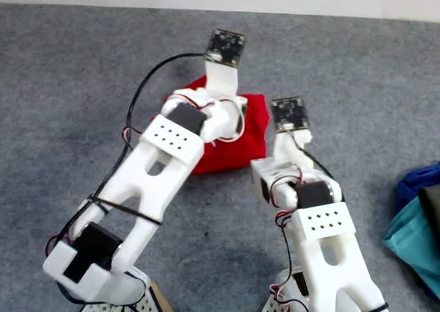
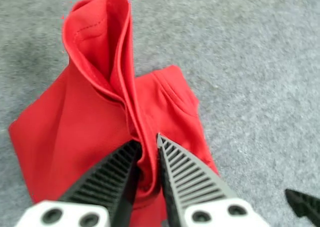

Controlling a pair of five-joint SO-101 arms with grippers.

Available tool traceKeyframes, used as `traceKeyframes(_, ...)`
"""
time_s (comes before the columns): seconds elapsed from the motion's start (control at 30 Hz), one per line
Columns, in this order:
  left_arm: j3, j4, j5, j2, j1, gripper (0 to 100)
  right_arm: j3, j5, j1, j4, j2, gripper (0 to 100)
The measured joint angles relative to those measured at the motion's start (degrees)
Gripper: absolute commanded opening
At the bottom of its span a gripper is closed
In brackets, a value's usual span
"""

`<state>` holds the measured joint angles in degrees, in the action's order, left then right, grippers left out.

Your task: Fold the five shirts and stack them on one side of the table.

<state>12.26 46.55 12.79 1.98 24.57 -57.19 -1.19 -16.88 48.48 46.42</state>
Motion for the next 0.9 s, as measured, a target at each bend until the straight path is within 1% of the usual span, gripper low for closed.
traceKeyframes(0.13, 0.0, -0.2, 0.0, -3.6, 2.4, 1, 0.0, -0.4, 0.8, 0.0, 0.0, 21.3)
traceKeyframes(0.17, 0.0, -0.2, 0.0, -4.1, 3.0, 3, 0.0, -0.4, 0.8, 0.0, 0.0, 21.3)
traceKeyframes(0.3, 0.0, -0.2, 0.1, -5.2, 5.1, 20, 0.0, -0.4, 1.0, 0.0, 0.0, 21.3)
traceKeyframes(0.4, -0.4, -0.1, 2.3, -5.2, 6.0, 29, 0.0, -0.4, 1.0, 0.0, 0.0, 21.3)
traceKeyframes(0.53, -2.1, 0.7, 6.0, -5.2, 6.1, 30, 0.0, -0.4, 1.0, 0.0, 0.0, 21.3)
traceKeyframes(0.67, -4.8, 3.0, 6.4, -5.2, 4.7, 30, 0.0, -0.4, 1.0, 0.0, 0.0, 21.3)
traceKeyframes(0.8, -11.0, 9.5, 6.6, -5.2, 0.3, 30, 0.0, -0.4, 1.0, 0.0, 0.0, 21.3)
traceKeyframes(0.9, -12.8, 14.6, 6.6, -5.2, -4.0, 30, 0.0, -0.4, 1.0, -1.4, -0.7, 21.3)
